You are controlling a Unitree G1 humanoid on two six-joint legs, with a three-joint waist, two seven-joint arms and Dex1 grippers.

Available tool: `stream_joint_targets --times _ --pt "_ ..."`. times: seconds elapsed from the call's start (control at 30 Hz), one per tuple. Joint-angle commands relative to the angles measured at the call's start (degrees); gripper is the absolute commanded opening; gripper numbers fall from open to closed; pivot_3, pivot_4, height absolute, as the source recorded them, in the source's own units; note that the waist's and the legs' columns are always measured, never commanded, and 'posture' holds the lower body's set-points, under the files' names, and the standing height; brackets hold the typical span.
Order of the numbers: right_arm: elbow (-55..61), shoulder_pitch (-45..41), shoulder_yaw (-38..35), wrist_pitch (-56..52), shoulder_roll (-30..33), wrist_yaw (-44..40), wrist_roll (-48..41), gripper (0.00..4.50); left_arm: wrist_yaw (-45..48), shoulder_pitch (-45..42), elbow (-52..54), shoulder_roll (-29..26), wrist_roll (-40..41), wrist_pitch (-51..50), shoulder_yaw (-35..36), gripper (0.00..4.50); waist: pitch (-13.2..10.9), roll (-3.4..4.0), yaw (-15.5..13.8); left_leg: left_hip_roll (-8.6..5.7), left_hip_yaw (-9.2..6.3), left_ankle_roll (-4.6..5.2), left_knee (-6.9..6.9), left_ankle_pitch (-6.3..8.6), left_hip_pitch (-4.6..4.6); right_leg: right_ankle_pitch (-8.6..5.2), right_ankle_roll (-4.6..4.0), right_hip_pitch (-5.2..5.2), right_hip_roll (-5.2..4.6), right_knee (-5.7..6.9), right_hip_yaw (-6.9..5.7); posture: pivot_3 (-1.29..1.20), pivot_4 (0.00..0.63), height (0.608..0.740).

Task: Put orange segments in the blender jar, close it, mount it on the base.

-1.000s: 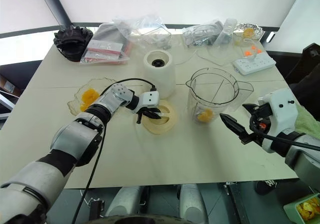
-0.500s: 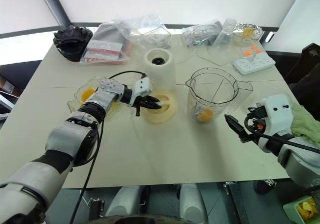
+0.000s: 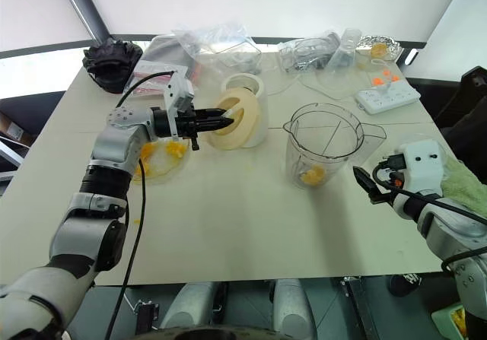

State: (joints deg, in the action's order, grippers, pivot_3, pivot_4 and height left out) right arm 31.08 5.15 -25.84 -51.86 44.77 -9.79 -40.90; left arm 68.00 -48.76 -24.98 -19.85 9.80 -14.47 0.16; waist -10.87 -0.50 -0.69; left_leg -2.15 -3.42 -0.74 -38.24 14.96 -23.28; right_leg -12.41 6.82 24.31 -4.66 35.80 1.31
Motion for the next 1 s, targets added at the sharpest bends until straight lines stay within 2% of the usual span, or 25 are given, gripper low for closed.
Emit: stream_joint_targets --times 0.03,0.37,0.53,1.0 --pt "-2.2 -2.6 -1.0 2.0 -0.8 -0.5 2.4 4.12 -0.8 2.0 9.8 -1.8 3.0 -4.0 -0.3 0.28 0.0 0.00 0.1 -0.01 0.00 0.00 0.00 0.00 0.00 0.00 0.00 0.01 0.00 -0.01 0.01 0.00 0.150 0.740" --pt "-9.4 -8.0 0.9 4.5 -4.1 -1.9 7.8 4.12 -1.2 3.0 23.4 -10.1 12.0 -16.5 2.7 0.28 0.0 0.03 0.4 -0.01 0.02 0.00 0.01 0.00 0.04 -0.01 -0.02 0.01 0.02 0.05 0.01 0.00 0.150 0.740" --pt "-10.4 -9.0 2.0 4.3 -5.4 -3.6 8.4 4.12 -3.0 4.1 26.9 -12.9 14.5 -18.7 3.6 0.28 0.0 0.03 0.4 -0.01 0.02 0.00 0.01 0.00 0.06 -0.01 -0.02 0.01 0.01 0.06 0.01 0.00 0.150 0.740" --pt "-15.2 -15.7 5.1 6.3 -9.7 -4.0 11.9 4.12 -7.0 4.9 29.7 -14.4 16.9 -19.0 2.7 0.28 0.0 0.03 0.6 -0.04 0.04 0.00 0.02 0.00 0.07 -0.01 -0.03 0.02 0.02 0.09 0.00 0.00 0.150 0.740"
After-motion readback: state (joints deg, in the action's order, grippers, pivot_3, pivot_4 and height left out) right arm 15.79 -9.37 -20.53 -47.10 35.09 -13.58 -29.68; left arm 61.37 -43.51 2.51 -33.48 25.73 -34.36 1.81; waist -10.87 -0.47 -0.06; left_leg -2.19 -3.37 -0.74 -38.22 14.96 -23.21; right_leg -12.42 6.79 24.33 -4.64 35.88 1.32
